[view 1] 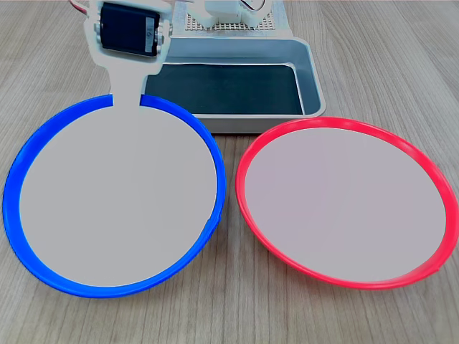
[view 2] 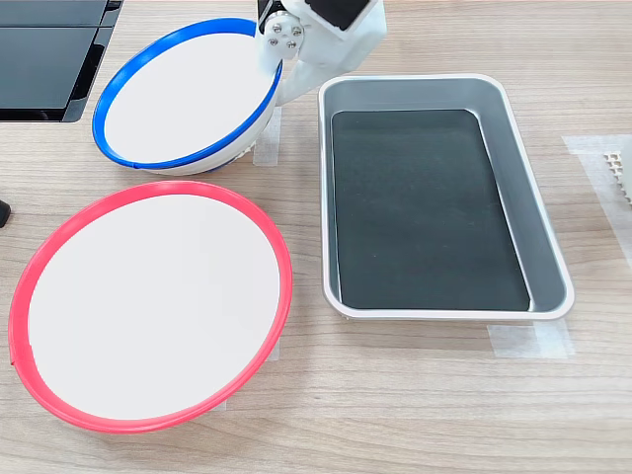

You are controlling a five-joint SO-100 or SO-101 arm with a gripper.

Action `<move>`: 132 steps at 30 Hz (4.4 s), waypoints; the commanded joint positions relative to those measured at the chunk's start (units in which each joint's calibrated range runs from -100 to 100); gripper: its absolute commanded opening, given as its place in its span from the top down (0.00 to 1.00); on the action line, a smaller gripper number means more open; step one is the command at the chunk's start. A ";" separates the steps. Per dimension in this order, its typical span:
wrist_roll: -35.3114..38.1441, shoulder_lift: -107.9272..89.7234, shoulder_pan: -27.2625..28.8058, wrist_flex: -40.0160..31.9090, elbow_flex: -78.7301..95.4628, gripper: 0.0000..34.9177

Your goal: Lift the stacked dish and set it down on the table.

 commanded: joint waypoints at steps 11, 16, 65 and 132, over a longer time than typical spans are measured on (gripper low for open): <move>1.17 1.58 -1.40 -3.02 -0.88 1.00; 2.59 0.47 -1.02 -1.95 0.58 0.88; -13.68 -101.36 -13.64 3.75 76.04 1.00; -15.48 -105.29 -14.86 13.41 76.04 0.99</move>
